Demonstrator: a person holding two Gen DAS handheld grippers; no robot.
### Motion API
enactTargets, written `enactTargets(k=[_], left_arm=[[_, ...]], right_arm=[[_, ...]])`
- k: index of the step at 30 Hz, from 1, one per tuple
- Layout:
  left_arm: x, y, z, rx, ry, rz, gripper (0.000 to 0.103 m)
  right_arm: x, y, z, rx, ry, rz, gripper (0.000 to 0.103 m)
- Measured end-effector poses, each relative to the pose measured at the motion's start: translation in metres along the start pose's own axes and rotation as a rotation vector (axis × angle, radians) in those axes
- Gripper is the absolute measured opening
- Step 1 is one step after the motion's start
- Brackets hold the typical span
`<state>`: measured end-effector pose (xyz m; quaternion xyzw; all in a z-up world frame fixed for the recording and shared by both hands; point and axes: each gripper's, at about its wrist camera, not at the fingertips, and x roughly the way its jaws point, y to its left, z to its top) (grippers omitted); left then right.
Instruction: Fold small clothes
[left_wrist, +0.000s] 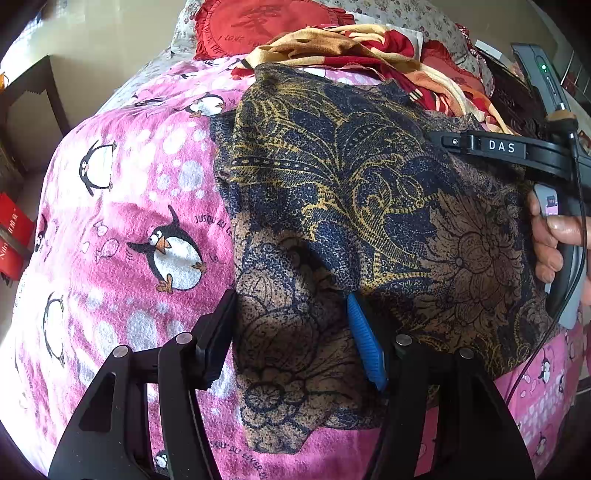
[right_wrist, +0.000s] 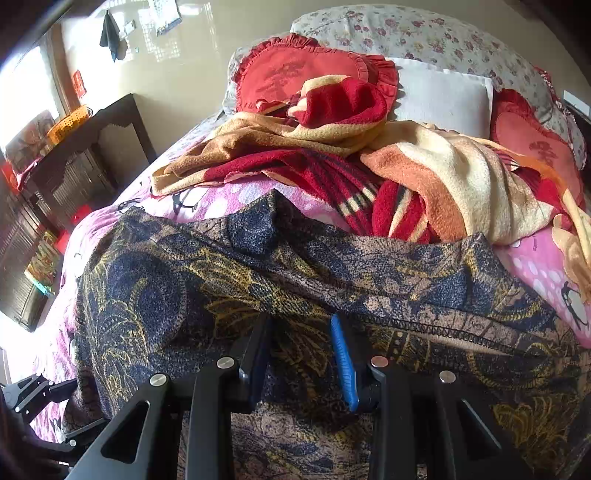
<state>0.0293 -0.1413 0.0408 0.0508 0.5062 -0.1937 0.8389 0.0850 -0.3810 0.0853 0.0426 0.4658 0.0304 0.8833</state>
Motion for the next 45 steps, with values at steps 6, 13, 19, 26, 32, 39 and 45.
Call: enactTargets(k=[6, 13, 19, 26, 32, 39, 45], left_arm=[[-0.002, 0.003, -0.004, -0.018, -0.007, -0.007, 0.06], [-0.012, 0.017, -0.019, -0.107, -0.017, -0.068, 0.06], [-0.021, 0.026, -0.037, -0.156, -0.033, -0.099, 0.061], [-0.024, 0.028, -0.044, -0.179, -0.065, -0.12, 0.065], [-0.025, 0.029, -0.049, -0.179, -0.084, -0.136, 0.067], [-0.029, 0.041, -0.057, -0.216, -0.112, -0.206, 0.067], [-0.03, 0.052, -0.064, -0.254, -0.128, -0.27, 0.069]], right_arm=[[-0.032, 0.014, -0.003, 0.003, -0.036, 0.054, 0.043], [-0.021, 0.041, -0.02, -0.089, -0.021, 0.012, 0.049], [-0.034, 0.054, -0.007, -0.057, -0.012, 0.067, 0.049], [-0.028, 0.088, 0.004, -0.093, -0.004, 0.094, 0.049], [-0.015, 0.137, 0.02, -0.229, 0.002, 0.077, 0.049], [0.041, 0.159, 0.035, -0.274, 0.105, -0.029, 0.053], [0.027, 0.157, 0.051, -0.146, 0.107, 0.058, 0.063]])
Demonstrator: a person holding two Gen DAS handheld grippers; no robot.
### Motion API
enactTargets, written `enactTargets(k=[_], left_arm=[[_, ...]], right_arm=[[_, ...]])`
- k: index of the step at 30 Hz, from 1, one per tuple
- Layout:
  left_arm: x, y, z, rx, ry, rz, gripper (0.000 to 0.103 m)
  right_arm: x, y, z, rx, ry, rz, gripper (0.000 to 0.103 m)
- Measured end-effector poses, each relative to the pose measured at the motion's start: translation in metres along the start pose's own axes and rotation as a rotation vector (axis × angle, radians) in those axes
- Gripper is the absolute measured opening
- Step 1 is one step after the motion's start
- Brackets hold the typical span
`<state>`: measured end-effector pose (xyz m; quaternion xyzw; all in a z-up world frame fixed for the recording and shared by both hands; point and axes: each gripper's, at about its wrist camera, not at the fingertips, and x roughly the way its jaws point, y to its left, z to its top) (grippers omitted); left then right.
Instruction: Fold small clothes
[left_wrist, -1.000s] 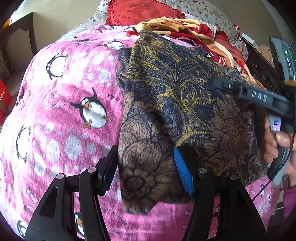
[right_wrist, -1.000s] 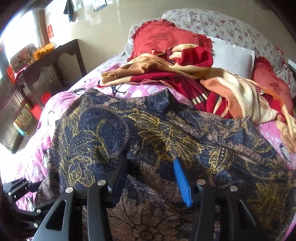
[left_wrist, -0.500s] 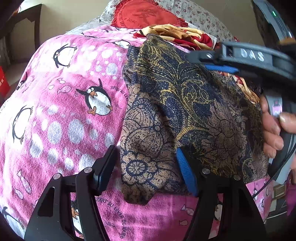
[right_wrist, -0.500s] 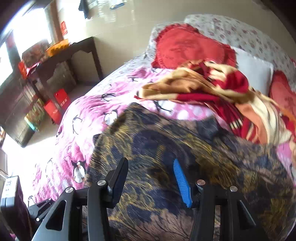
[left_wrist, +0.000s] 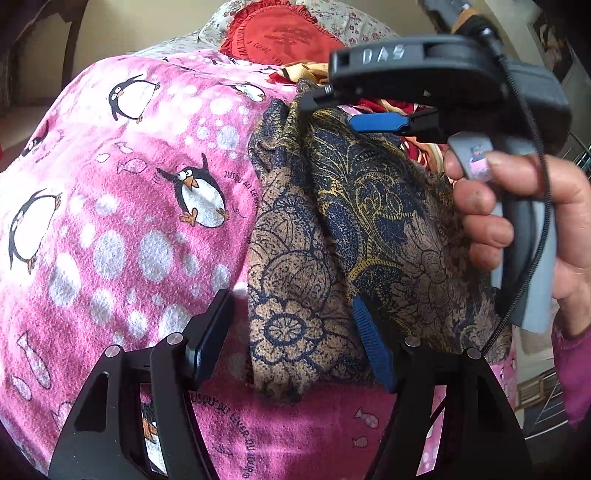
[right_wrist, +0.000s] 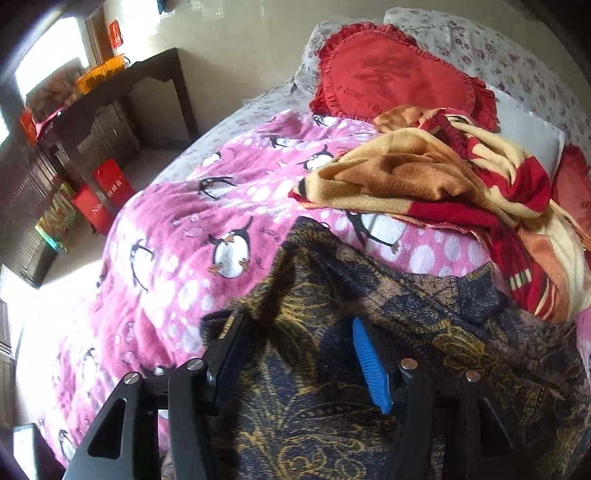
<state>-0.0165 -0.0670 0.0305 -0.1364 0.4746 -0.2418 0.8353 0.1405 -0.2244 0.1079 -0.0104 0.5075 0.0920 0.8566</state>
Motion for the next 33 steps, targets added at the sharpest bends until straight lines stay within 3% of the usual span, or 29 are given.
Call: enactTargets(k=[2, 7, 10, 15, 16, 19, 23, 33], left_arm=[[-0.002, -0.001, -0.001, 0.006, -0.002, -0.004, 0.071], [-0.002, -0.003, -0.001, 0.03, -0.001, 0.016, 0.071], [-0.002, -0.003, -0.001, 0.028, 0.001, 0.017, 0.071], [0.002, -0.008, 0.001, 0.038, 0.002, 0.028, 0.071], [0.005, -0.009, 0.002, 0.04, 0.002, 0.03, 0.071], [0.009, -0.009, 0.003, 0.042, 0.004, 0.029, 0.071], [0.01, -0.013, 0.002, 0.051, 0.001, 0.039, 0.071], [0.024, -0.032, 0.023, 0.067, 0.02, 0.055, 0.071]], right_arm=[[0.0, 0.013, 0.004, -0.026, 0.016, 0.02, 0.076], [0.034, 0.047, 0.0, -0.152, 0.109, -0.074, 0.084], [0.047, 0.055, -0.005, -0.206, 0.108, -0.144, 0.089], [0.045, 0.05, -0.005, -0.192, 0.097, -0.141, 0.089], [0.044, 0.05, -0.004, -0.194, 0.097, -0.14, 0.085], [0.035, 0.046, -0.004, -0.201, 0.079, -0.175, 0.055], [0.014, 0.042, -0.007, -0.213, 0.056, -0.141, 0.027], [-0.025, 0.005, -0.009, -0.07, 0.0, 0.073, 0.022]])
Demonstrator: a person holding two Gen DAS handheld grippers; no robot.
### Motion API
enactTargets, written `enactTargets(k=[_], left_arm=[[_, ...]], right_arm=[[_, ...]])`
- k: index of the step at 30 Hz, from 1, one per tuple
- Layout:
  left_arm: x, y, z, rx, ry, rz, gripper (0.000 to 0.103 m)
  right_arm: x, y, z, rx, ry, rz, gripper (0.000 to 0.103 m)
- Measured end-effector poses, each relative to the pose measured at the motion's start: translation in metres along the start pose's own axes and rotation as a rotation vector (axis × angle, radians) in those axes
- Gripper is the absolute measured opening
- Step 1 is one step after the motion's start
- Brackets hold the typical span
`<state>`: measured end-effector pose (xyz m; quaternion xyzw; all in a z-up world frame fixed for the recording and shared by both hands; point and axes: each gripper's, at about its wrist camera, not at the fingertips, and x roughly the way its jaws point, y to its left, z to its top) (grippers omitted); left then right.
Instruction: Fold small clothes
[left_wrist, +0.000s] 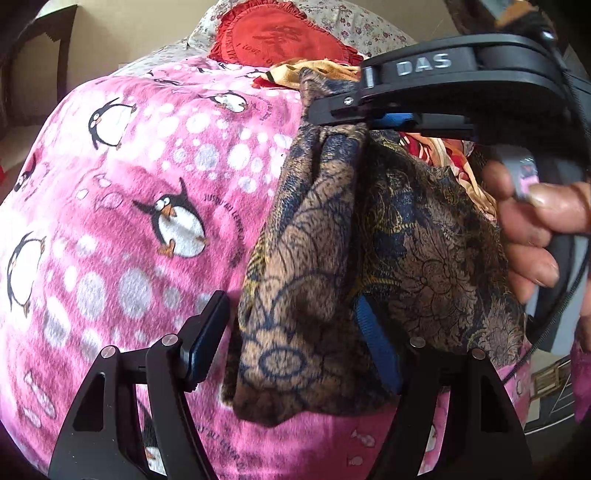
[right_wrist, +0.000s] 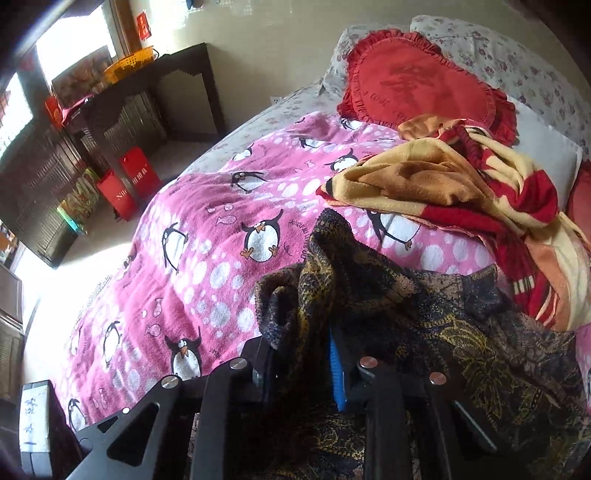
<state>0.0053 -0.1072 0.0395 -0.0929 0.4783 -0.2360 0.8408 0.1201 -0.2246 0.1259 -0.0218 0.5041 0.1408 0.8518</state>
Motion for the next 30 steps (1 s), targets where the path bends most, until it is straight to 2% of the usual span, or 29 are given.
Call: enactTargets(k=[4, 12, 15, 19, 21, 23, 26, 30], left_arm=[[-0.001, -0.008, 0.009, 0.011, -0.006, 0.003, 0.071], [-0.003, -0.008, 0.009, 0.016, 0.001, -0.011, 0.024], [-0.009, -0.015, 0.008, 0.027, -0.018, -0.021, 0.015], [-0.017, -0.033, 0.005, 0.082, -0.045, -0.043, 0.013], [-0.019, -0.044, 0.004, 0.107, -0.055, -0.056, 0.013], [-0.019, -0.053, 0.002, 0.126, -0.059, -0.067, 0.013], [-0.019, -0.065, 0.001, 0.159, -0.065, -0.063, 0.013], [-0.016, -0.071, 0.001, 0.164, -0.063, -0.062, 0.013]], right_arm=[[-0.009, -0.004, -0.005, 0.01, -0.022, 0.027, 0.022], [-0.023, -0.019, -0.013, 0.054, -0.052, 0.075, 0.022], [-0.028, -0.024, -0.014, 0.075, -0.058, 0.087, 0.022], [-0.032, -0.039, -0.016, 0.172, -0.06, 0.148, 0.022], [-0.032, -0.046, -0.016, 0.227, -0.049, 0.187, 0.032], [-0.034, -0.05, -0.016, 0.281, -0.042, 0.212, 0.074], [-0.039, -0.045, -0.011, 0.27, -0.056, 0.207, 0.076], [-0.033, -0.024, -0.005, 0.163, -0.017, 0.132, 0.076]])
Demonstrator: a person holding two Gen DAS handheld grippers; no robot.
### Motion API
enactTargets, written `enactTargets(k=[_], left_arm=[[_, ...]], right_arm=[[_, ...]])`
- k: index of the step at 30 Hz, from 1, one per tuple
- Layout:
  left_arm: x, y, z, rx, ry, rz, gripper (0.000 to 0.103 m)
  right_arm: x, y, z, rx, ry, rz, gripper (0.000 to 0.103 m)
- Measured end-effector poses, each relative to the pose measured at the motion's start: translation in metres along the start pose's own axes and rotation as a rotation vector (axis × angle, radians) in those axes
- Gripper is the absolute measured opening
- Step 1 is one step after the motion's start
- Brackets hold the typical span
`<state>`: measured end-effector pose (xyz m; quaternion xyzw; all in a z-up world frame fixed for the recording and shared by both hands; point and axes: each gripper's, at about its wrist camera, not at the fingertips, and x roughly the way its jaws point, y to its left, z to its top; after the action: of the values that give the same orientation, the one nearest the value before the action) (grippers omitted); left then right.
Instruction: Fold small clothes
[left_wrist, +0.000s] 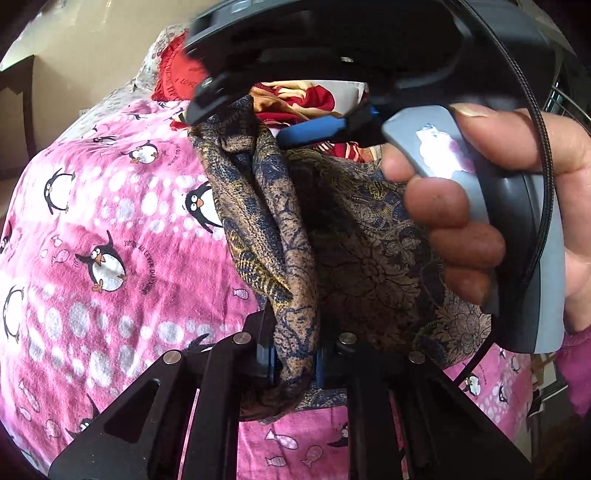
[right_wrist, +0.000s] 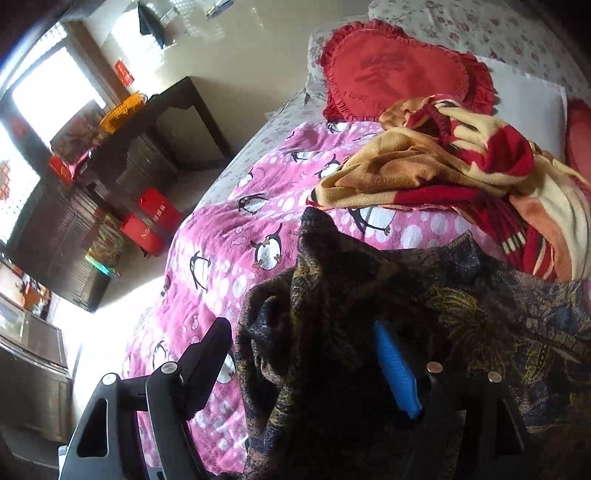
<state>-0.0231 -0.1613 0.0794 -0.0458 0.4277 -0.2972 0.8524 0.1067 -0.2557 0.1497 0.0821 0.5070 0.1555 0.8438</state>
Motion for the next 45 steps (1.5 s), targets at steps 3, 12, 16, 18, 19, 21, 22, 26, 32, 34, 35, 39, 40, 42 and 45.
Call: enactTargets(k=[3, 12, 16, 18, 19, 21, 22, 26, 32, 34, 35, 39, 40, 42, 45], left_arm=[[0.0, 0.0, 0.0, -0.003, 0.005, 0.002, 0.013], [-0.002, -0.027, 0.011, 0.058, 0.017, -0.032, 0.013], [-0.003, -0.066, 0.02, 0.133, 0.015, -0.076, 0.013], [0.0, -0.09, 0.027, 0.18, 0.02, -0.107, 0.013], [0.003, -0.102, 0.029, 0.2, 0.023, -0.118, 0.013], [0.013, -0.13, 0.033, 0.243, 0.034, -0.142, 0.013], [0.019, -0.146, 0.035, 0.265, 0.041, -0.155, 0.013], [0.043, -0.199, 0.034, 0.351, 0.071, -0.19, 0.013], [0.086, -0.251, 0.027, 0.402, 0.15, -0.242, 0.013], [0.098, -0.261, 0.021, 0.411, 0.17, -0.261, 0.013], [0.103, -0.268, 0.018, 0.413, 0.181, -0.26, 0.013], [0.107, -0.271, 0.012, 0.411, 0.267, -0.277, 0.019], [0.099, -0.267, 0.013, 0.416, 0.269, -0.287, 0.022], [0.075, -0.255, 0.017, 0.448, 0.221, -0.281, 0.044], [0.043, -0.227, 0.023, 0.465, 0.134, -0.204, 0.063]], right_arm=[[0.018, 0.014, -0.001, -0.074, 0.071, -0.069, 0.075], [-0.016, -0.015, -0.015, -0.108, -0.035, -0.084, 0.022], [-0.062, -0.047, -0.024, -0.056, -0.104, -0.049, 0.019], [-0.084, -0.069, -0.031, -0.023, -0.14, -0.045, 0.019], [-0.095, -0.081, -0.034, -0.009, -0.159, -0.049, 0.019], [-0.118, -0.106, -0.044, 0.02, -0.189, -0.077, 0.019], [-0.126, -0.115, -0.049, 0.032, -0.198, -0.083, 0.018], [-0.166, -0.168, -0.074, 0.108, -0.238, -0.119, 0.016], [-0.201, -0.244, -0.122, 0.22, -0.257, -0.177, 0.014], [-0.203, -0.267, -0.139, 0.25, -0.257, -0.221, 0.014], [-0.202, -0.274, -0.144, 0.264, -0.253, -0.242, 0.014], [-0.177, -0.305, -0.163, 0.351, -0.209, -0.243, 0.016], [-0.175, -0.307, -0.166, 0.368, -0.212, -0.234, 0.024], [-0.183, -0.312, -0.174, 0.416, -0.23, -0.225, 0.045], [-0.208, -0.308, -0.193, 0.444, -0.285, -0.189, 0.049]])
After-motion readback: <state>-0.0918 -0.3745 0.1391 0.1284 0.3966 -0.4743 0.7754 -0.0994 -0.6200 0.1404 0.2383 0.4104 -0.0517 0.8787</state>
